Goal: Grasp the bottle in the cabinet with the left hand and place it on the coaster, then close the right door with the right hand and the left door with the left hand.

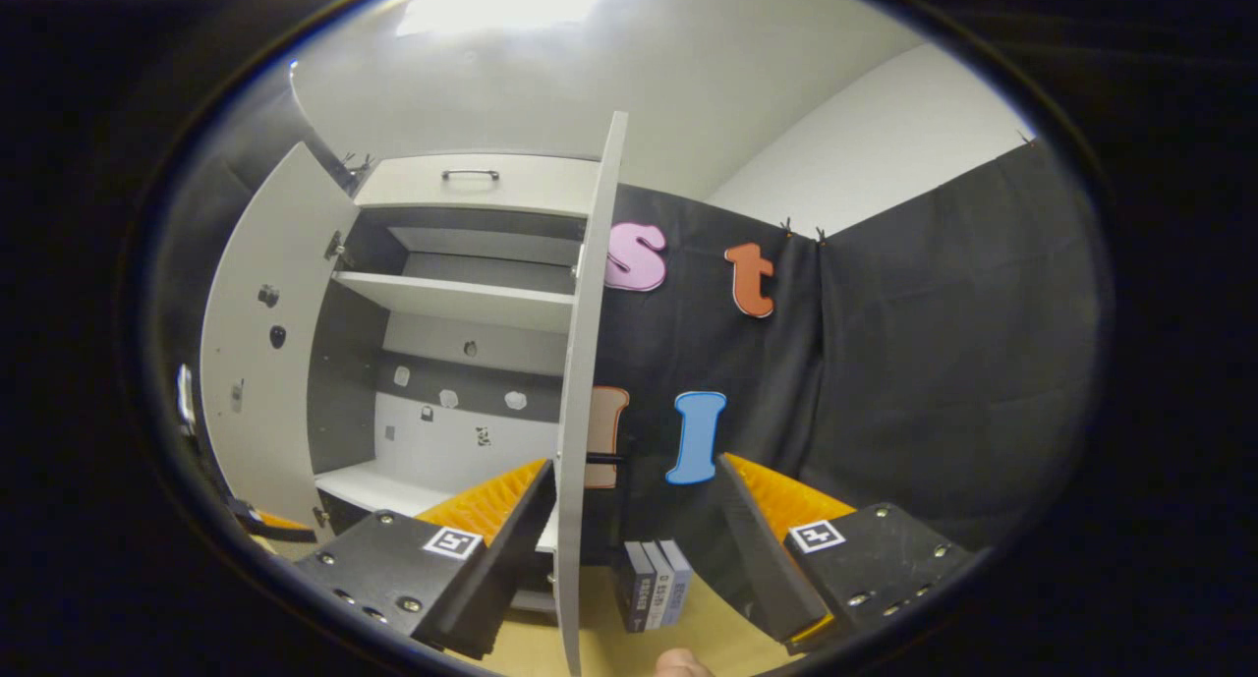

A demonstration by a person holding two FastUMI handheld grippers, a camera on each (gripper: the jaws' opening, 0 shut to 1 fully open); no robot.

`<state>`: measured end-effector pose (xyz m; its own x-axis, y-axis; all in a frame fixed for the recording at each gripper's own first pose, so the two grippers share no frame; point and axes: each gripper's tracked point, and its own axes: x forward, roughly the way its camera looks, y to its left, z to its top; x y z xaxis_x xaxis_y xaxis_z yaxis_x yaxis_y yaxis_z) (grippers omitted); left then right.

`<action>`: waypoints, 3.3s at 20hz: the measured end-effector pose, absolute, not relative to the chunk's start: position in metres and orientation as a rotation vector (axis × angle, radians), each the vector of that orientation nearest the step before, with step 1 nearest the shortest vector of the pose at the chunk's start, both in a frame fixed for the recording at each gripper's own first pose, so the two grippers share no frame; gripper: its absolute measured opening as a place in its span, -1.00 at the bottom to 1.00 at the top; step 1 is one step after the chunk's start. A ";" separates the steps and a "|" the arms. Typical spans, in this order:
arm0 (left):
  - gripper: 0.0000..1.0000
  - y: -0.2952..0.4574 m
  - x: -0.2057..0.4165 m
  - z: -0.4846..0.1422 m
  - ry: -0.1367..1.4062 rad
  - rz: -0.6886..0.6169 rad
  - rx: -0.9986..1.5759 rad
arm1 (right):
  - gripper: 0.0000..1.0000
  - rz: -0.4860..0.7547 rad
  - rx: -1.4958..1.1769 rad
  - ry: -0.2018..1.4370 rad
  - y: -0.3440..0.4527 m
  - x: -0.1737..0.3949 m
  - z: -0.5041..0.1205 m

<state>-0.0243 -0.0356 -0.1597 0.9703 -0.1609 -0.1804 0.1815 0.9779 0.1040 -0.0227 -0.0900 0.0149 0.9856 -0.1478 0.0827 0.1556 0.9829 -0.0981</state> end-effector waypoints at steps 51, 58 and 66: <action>0.93 0.084 -0.052 -0.025 -0.004 0.229 -0.015 | 0.94 0.263 0.009 0.048 0.063 0.036 -0.021; 0.92 0.093 -0.062 -0.028 0.004 0.243 -0.014 | 0.94 0.232 0.030 0.042 0.053 0.029 -0.016; 0.92 0.080 -0.054 -0.028 0.007 0.207 -0.005 | 0.94 0.183 0.026 0.029 0.037 0.022 -0.011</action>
<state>-0.0543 0.0804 -0.0283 0.9787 0.2051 -0.0074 -0.2051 0.9787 -0.0040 0.0223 0.0367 -0.0113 0.9828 0.1826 -0.0260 -0.1819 0.9829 0.0283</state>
